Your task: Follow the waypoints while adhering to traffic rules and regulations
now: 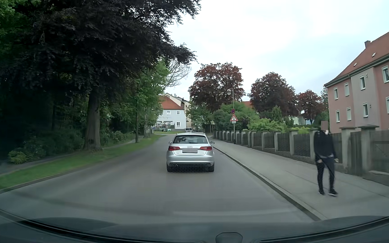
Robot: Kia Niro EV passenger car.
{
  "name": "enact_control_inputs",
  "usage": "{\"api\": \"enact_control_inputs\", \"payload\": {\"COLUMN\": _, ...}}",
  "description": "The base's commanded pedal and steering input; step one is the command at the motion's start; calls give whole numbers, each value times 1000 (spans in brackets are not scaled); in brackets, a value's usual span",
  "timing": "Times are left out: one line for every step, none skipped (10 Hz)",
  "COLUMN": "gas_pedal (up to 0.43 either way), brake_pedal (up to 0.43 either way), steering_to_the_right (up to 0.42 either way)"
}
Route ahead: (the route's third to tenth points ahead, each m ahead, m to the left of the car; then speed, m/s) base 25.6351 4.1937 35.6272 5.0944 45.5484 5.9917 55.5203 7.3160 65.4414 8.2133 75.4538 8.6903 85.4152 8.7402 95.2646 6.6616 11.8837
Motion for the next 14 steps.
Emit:
{"api": "enact_control_inputs", "payload": {"gas_pedal": 98, "brake_pedal": 0, "steering_to_the_right": -20}}
{"api": "enact_control_inputs", "payload": {"gas_pedal": 98, "brake_pedal": 0, "steering_to_the_right": -19}}
{"api": "enact_control_inputs", "payload": {"gas_pedal": 98, "brake_pedal": 0, "steering_to_the_right": -18}}
{"api": "enact_control_inputs", "payload": {"gas_pedal": 98, "brake_pedal": 0, "steering_to_the_right": -18}}
{"api": "enact_control_inputs", "payload": {"gas_pedal": 87, "brake_pedal": 0, "steering_to_the_right": -18}}
{"api": "enact_control_inputs", "payload": {"gas_pedal": 79, "brake_pedal": 0, "steering_to_the_right": -18}}
{"api": "enact_control_inputs", "payload": {"gas_pedal": 67, "brake_pedal": 0, "steering_to_the_right": -18}}
{"api": "enact_control_inputs", "payload": {"gas_pedal": 67, "brake_pedal": 0, "steering_to_the_right": -18}}
{"api": "enact_control_inputs", "payload": {"gas_pedal": 59, "brake_pedal": 0, "steering_to_the_right": -18}}
{"api": "enact_control_inputs", "payload": {"gas_pedal": 59, "brake_pedal": 0, "steering_to_the_right": -18}}
{"api": "enact_control_inputs", "payload": {"gas_pedal": 47, "brake_pedal": 0, "steering_to_the_right": -18}}
{"api": "enact_control_inputs", "payload": {"gas_pedal": 47, "brake_pedal": 0, "steering_to_the_right": -19}}
{"api": "enact_control_inputs", "payload": {"gas_pedal": 47, "brake_pedal": 0, "steering_to_the_right": -19}}
{"api": "enact_control_inputs", "payload": {"gas_pedal": 47, "brake_pedal": 0, "steering_to_the_right": -19}}
